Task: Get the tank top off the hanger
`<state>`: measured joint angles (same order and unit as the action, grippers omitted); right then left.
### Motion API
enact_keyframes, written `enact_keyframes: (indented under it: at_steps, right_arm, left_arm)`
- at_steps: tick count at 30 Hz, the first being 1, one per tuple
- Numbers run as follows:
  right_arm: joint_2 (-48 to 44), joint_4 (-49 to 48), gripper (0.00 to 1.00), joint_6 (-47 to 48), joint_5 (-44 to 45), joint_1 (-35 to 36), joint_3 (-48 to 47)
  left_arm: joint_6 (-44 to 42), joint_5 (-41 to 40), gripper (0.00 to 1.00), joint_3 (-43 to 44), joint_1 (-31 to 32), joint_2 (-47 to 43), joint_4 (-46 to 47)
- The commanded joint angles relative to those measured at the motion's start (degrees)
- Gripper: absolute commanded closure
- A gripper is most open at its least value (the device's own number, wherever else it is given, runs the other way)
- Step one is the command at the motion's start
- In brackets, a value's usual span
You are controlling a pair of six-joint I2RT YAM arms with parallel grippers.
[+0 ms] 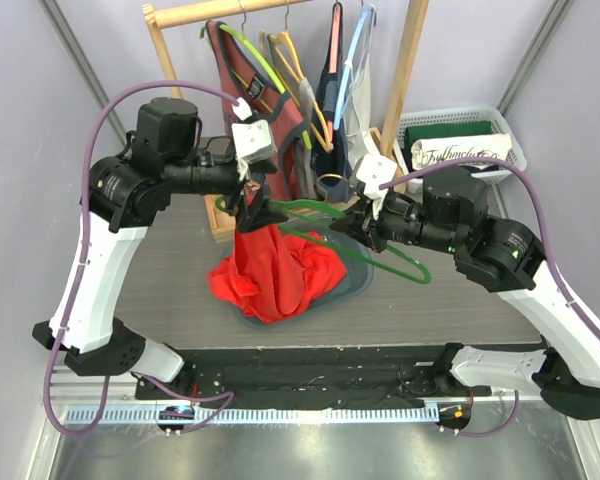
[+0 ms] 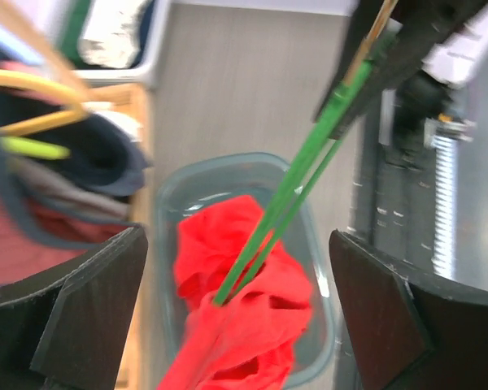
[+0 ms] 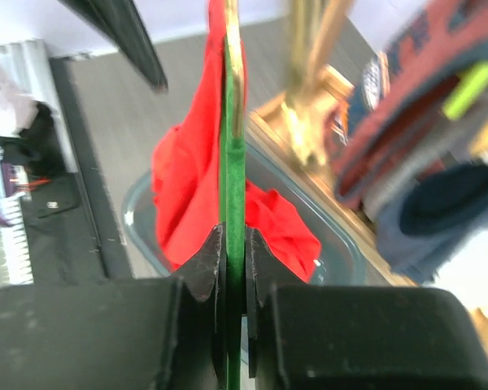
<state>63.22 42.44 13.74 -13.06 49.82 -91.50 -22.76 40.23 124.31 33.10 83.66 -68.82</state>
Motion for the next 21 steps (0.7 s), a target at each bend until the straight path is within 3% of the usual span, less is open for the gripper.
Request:
enact_keyframes:
  at_steps: [1,4,13,21]
  right_arm:
    - [-4.5,-2.4,0.99,0.5,8.9,-0.3,1.3]
    - [-6.8,-1.7,0.99,-0.2,10.3,-0.2,2.4]
    - [-9.2,-2.6,0.99,-2.0,12.2,-0.2,3.4]
    - [-9.1,-3.9,0.99,-3.2,11.7,-0.2,4.2]
  left_arm:
    - [0.6,-11.0,0.00,4.6,0.1,-1.3,6.2]
    - [0.3,-13.4,0.02,3.9,0.1,-3.3,5.8]
    - [4.0,-11.8,0.25,-14.3,0.3,-7.8,6.8]
    - [7.4,-13.3,0.30,-13.0,2.3,-4.0,10.1]
